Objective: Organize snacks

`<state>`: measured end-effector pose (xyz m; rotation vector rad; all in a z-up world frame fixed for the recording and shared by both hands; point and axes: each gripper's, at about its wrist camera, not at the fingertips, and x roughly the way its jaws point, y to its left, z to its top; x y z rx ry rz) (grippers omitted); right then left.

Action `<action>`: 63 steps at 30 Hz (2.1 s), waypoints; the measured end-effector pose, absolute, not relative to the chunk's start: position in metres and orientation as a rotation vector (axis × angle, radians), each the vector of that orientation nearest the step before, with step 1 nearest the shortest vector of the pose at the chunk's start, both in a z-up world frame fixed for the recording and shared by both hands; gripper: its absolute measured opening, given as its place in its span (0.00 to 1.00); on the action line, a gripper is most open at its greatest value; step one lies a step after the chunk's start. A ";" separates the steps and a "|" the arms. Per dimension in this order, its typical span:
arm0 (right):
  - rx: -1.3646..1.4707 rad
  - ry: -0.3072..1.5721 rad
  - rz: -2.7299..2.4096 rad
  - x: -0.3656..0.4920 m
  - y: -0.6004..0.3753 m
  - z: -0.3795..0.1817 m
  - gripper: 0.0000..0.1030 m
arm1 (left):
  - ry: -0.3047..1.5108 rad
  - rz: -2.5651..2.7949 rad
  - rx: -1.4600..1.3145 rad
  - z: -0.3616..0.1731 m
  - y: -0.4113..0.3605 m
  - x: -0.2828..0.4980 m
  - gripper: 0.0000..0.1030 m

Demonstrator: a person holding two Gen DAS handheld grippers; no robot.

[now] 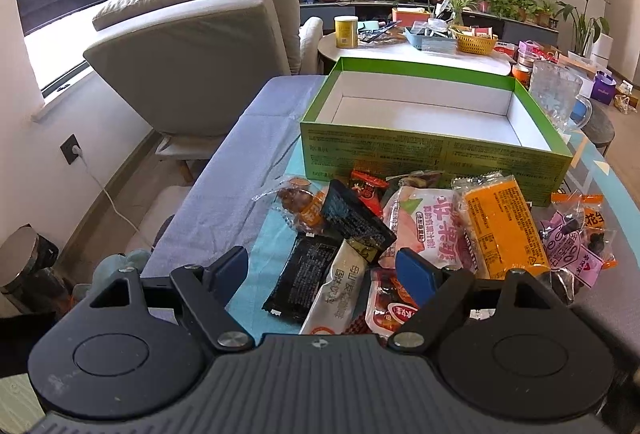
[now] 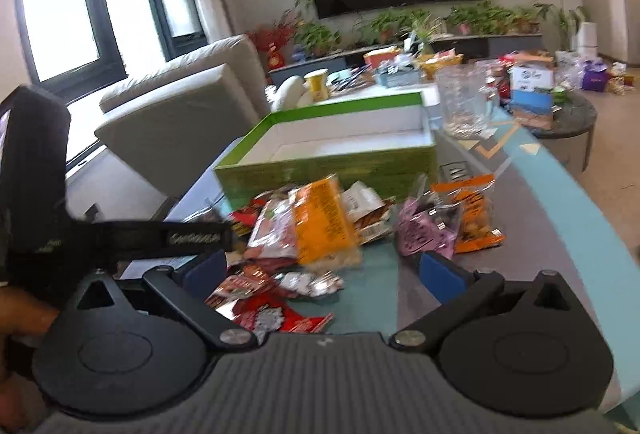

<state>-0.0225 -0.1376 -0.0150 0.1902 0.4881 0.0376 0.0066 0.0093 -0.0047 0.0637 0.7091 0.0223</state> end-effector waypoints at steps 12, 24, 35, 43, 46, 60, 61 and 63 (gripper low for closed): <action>0.291 0.501 -0.057 -0.015 -0.166 -0.017 0.52 | 0.732 0.025 0.053 -0.008 0.008 0.007 0.77; 0.327 0.516 -0.064 -0.018 -0.175 -0.021 0.52 | 0.815 0.090 0.020 -0.009 0.010 0.019 0.77; 0.341 0.524 -0.065 -0.017 -0.177 -0.021 0.52 | 0.817 0.039 0.024 -0.010 0.009 0.016 0.77; 0.350 0.537 -0.075 -0.016 -0.179 -0.023 0.52 | 0.836 0.021 0.028 -0.014 0.006 0.015 0.73; 0.355 0.534 -0.078 -0.017 -0.179 -0.023 0.52 | 0.839 0.040 0.006 -0.014 0.010 0.016 0.73; 0.283 0.537 -0.082 -0.009 -0.173 -0.023 0.52 | 0.828 0.005 0.026 -0.015 0.008 0.013 0.66; 0.283 0.537 -0.081 -0.009 -0.173 -0.023 0.52 | 0.824 0.000 0.024 -0.014 0.008 0.012 0.65; 0.280 0.538 -0.080 -0.009 -0.173 -0.024 0.52 | 0.817 -0.009 0.019 -0.013 0.008 0.011 0.63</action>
